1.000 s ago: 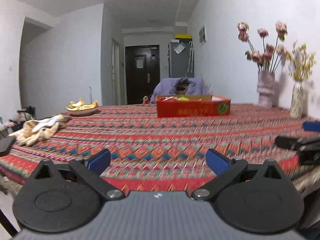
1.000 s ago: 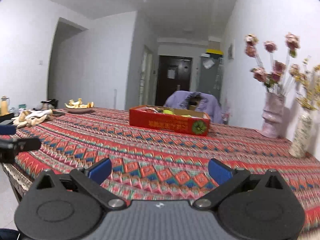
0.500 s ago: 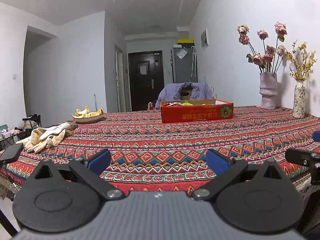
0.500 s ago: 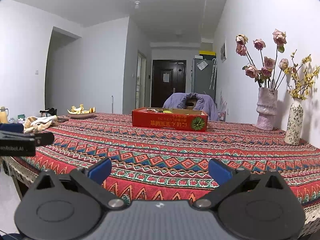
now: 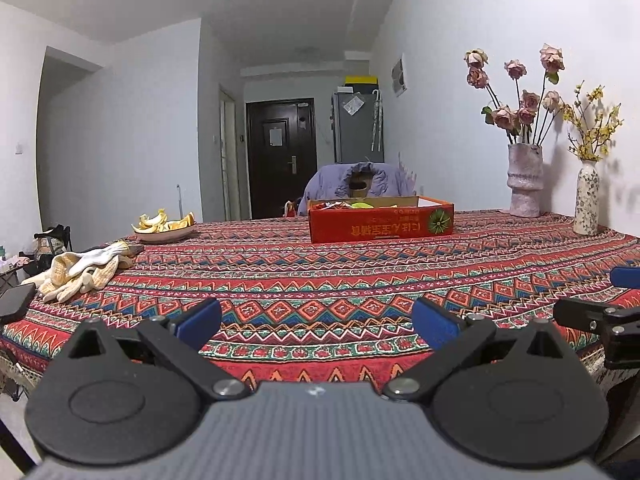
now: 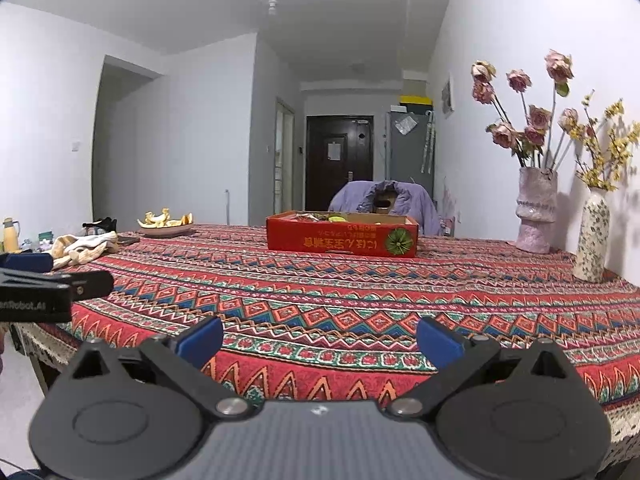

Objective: Organize snacks

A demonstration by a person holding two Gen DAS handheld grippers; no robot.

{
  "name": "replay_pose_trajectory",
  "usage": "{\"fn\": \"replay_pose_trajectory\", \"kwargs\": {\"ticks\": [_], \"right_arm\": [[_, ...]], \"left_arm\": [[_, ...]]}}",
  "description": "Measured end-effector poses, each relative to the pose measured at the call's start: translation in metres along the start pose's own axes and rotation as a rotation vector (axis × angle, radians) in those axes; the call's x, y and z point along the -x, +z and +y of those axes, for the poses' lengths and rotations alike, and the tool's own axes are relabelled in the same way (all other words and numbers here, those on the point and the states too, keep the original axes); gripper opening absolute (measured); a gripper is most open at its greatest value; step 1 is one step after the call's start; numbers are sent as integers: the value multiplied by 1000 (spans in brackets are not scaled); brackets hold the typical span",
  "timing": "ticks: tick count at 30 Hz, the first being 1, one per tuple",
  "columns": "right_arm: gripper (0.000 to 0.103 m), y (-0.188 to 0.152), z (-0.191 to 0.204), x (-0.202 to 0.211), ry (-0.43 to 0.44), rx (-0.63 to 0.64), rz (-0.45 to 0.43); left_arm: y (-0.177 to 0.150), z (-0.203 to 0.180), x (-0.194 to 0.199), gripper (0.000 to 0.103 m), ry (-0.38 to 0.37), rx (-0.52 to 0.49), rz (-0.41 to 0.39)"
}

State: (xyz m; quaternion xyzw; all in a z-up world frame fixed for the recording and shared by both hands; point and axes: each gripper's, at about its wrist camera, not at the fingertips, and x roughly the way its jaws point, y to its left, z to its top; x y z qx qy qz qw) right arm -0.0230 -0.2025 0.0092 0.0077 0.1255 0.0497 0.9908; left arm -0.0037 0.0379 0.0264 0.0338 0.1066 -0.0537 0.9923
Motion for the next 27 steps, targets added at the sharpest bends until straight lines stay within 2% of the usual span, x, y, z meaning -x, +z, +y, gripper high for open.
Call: {"fn": "replay_pose_trajectory", "kwargs": {"ticks": [27], "right_arm": [[103, -1, -2, 3, -4, -19, -14]], "left_arm": [[1, 0, 0, 103, 10, 16, 1]]}}
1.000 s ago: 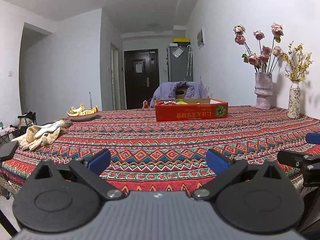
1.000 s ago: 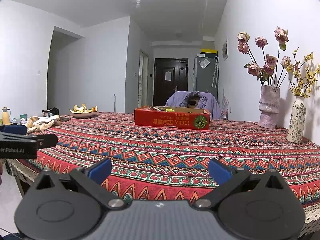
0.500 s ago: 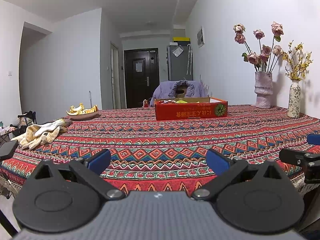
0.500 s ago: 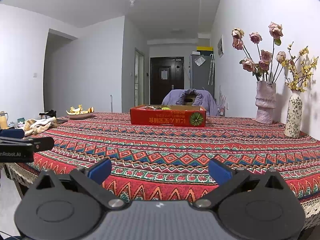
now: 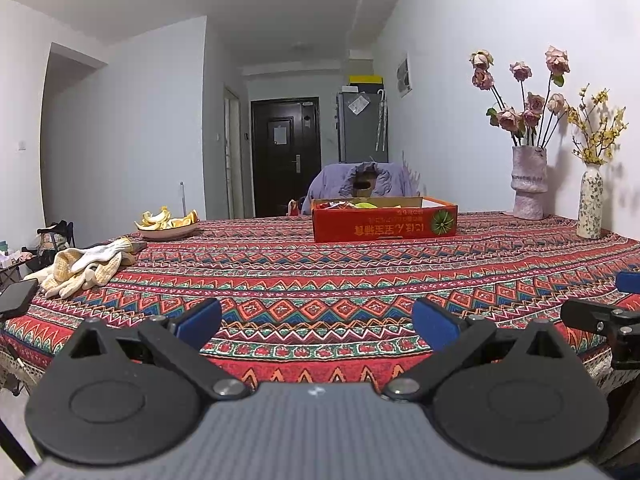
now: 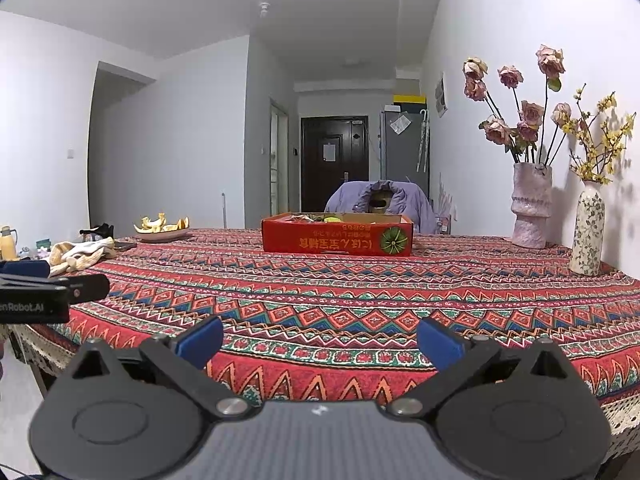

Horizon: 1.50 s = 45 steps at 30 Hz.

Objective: Organize snacks

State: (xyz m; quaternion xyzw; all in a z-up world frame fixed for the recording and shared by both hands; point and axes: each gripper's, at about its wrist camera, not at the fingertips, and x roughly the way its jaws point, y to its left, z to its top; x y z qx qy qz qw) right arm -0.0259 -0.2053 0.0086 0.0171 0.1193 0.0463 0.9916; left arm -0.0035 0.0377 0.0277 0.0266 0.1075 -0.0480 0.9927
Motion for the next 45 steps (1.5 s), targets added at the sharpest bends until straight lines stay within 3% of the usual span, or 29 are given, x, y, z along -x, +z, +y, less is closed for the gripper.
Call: {"fn": "replay_pose_trajectory", "kwargs": {"ticks": [45], "right_arm": [[103, 2, 2, 5, -10, 28, -19]], "left_arm": [[2, 0, 7, 103, 8, -2, -49]]}}
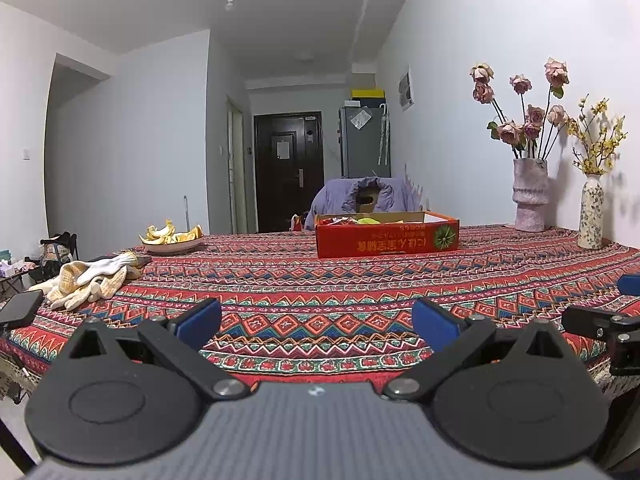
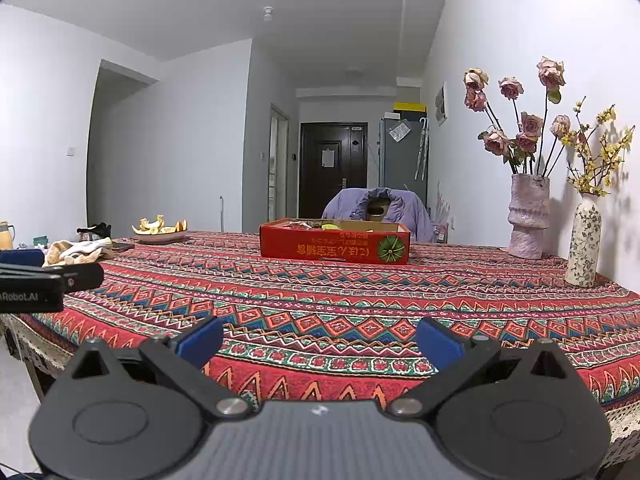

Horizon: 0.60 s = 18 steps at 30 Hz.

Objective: Organize snacks

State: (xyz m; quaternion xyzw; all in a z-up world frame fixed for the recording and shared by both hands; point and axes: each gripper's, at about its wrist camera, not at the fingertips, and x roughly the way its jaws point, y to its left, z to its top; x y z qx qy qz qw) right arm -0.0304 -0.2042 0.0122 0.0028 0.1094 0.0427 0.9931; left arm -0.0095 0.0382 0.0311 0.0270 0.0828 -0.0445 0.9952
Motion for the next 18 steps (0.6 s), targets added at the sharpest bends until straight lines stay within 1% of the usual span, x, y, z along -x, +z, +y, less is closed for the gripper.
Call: {"fn": "replay_pose_trajectory", "kwargs": {"ticks": [12, 18], "right_arm": [[103, 0, -1, 1, -4, 1, -2], [103, 1, 0, 0, -6, 4, -3]], "left_arm": [[1, -1, 0, 103, 12, -10, -4], [1, 0, -2, 103, 2, -1, 3]]}}
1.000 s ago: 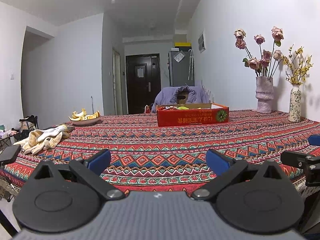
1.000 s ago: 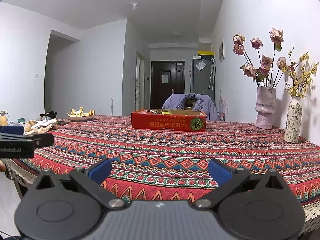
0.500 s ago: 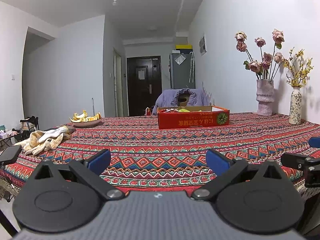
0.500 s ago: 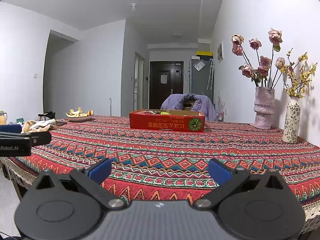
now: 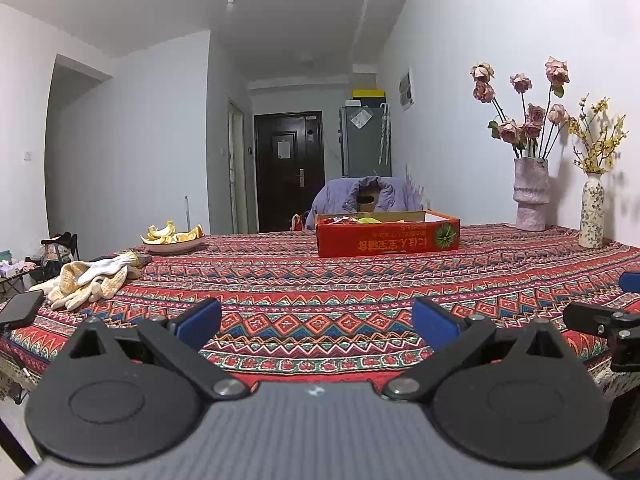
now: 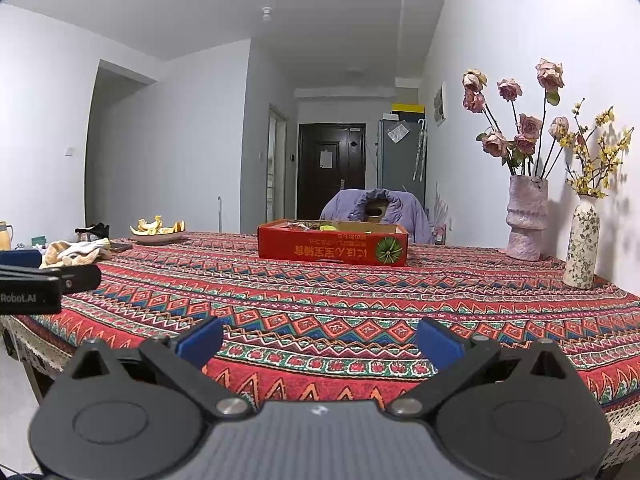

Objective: Organize snacks

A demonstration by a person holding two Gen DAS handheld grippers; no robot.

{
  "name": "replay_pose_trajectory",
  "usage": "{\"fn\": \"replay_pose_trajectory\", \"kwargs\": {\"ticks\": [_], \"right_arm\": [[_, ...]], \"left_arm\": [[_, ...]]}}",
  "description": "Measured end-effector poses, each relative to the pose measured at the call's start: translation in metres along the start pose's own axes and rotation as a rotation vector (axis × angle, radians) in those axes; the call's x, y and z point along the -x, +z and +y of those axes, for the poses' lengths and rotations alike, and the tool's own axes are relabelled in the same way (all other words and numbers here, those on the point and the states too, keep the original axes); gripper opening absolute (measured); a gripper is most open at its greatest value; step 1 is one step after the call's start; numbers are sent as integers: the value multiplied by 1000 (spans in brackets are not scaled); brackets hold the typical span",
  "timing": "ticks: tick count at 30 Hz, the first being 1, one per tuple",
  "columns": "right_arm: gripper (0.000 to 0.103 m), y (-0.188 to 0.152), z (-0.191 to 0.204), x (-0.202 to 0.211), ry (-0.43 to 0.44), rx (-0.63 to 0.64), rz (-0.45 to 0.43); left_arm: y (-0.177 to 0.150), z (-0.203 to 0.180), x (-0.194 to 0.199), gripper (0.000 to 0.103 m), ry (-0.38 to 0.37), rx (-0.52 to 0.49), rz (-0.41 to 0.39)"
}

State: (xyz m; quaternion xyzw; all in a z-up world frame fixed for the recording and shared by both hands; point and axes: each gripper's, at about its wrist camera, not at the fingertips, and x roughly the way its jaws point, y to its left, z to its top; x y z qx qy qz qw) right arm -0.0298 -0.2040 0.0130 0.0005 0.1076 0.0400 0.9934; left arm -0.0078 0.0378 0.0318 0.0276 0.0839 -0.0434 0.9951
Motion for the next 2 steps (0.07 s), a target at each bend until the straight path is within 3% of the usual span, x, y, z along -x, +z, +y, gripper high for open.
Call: {"fn": "replay_pose_trajectory", "kwargs": {"ticks": [2], "right_arm": [[103, 0, 1, 0, -1, 1, 0]], "left_arm": [[-1, 0, 1, 103, -6, -1, -1]]}}
